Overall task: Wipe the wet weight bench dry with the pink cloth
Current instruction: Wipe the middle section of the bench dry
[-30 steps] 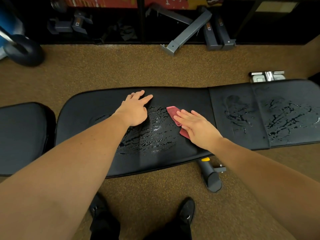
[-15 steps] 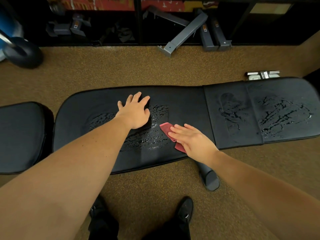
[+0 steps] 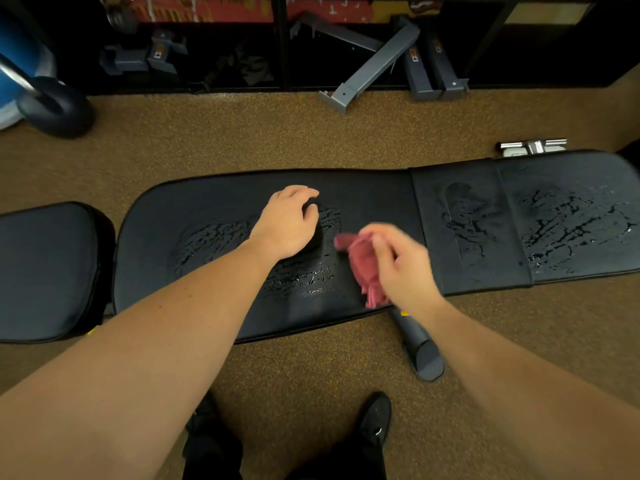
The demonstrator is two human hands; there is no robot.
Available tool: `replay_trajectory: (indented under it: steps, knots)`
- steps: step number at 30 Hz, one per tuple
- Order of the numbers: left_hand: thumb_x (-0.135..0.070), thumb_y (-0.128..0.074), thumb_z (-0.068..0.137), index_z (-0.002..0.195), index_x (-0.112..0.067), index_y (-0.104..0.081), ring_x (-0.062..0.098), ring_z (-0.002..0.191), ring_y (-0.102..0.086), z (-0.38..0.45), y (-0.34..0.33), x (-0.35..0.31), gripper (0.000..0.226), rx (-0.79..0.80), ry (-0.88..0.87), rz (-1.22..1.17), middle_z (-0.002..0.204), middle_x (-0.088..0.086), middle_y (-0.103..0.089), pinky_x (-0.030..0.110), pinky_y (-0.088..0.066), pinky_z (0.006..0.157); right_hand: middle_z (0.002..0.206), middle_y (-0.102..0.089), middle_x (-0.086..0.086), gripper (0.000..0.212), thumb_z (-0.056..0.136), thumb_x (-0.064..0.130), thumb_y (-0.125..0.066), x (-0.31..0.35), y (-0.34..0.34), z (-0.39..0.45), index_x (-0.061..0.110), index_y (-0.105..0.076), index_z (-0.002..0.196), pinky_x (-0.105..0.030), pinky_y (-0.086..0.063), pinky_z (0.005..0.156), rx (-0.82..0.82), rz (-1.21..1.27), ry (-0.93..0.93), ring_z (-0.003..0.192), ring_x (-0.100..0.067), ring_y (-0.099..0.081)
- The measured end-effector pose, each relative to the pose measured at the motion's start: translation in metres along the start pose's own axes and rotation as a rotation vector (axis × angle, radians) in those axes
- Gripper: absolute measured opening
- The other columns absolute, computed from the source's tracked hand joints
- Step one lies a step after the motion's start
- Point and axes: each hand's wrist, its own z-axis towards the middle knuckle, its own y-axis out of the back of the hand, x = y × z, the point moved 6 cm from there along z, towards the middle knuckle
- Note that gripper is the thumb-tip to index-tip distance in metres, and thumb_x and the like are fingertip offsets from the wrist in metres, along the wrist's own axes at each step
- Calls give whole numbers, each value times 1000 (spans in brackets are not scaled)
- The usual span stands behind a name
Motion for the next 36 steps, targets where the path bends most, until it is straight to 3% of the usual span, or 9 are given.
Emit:
replay_trajectory:
  steps: [3,10,13,15,18,21,27,32,36]
  knots:
    - [-27,-50,103,127,-22,-65,6,118,-55,2,-1,-32,29,42,-51,-283,127,-6,-63,17,-37,102,114,-67,4,28,104,15,-43,12,27,39,22,-68,112,-23,-46,95,-181,124,9,108,-5,-61]
    - [-17,-67,91,118,-17,-62,12,100,-66,14,-30,-85,27,263,0,-485,109,-2,-70,29,-52,91,146,-44,2,69,87,-13,-50,-4,36,75,33,-54,138,-24,-54,95,86,117,-168,121,-1,-56]
    - [-20,-67,94,115,-17,-63,9,96,-66,17,-30,-84,21,198,16,-472,106,-3,-69,26,-51,85,140,-43,1,72,90,3,-71,-32,40,70,26,-40,152,-28,-54,91,67,206,-422,105,-3,-63]
    - [-22,-65,96,114,-21,-61,7,94,-67,17,-28,-81,18,161,72,-571,104,-5,-70,27,-53,85,135,-57,1,63,86,23,-80,-41,44,67,15,-54,144,-27,-51,98,86,236,-489,101,-4,-65]
    - [-21,-62,99,115,-22,-59,12,92,-72,18,-19,-80,17,138,139,-768,107,3,-70,36,-61,81,102,-78,1,26,83,24,-83,-28,50,66,17,-76,108,-31,-57,95,77,238,-374,95,-13,-73]
    - [-22,-61,99,115,-22,-58,13,89,-72,19,-8,-84,16,147,129,-792,110,8,-67,36,-62,77,95,-76,4,9,94,19,-71,-10,52,74,17,-74,102,-28,-56,88,85,61,-236,91,-13,-72]
    - [-28,-62,99,126,-26,-60,-3,109,-61,32,27,-103,27,47,-59,-689,123,-9,-65,19,-49,93,85,-67,13,2,104,22,-52,31,71,95,22,-52,106,-5,-39,64,116,-113,-53,73,13,-59]
    - [-27,-58,100,115,-28,-59,13,96,-73,45,49,-125,14,63,-140,-735,103,-2,-75,35,-57,85,109,-66,13,25,96,36,-67,35,86,108,26,-58,117,-19,-48,78,186,-56,-110,99,-3,-63]
    - [-23,-58,101,115,-20,-58,21,97,-73,46,52,-138,14,94,-198,-733,100,3,-77,51,-55,94,98,-68,8,18,88,29,-76,33,91,110,23,-62,97,-30,-53,82,170,-194,-70,94,-11,-64]
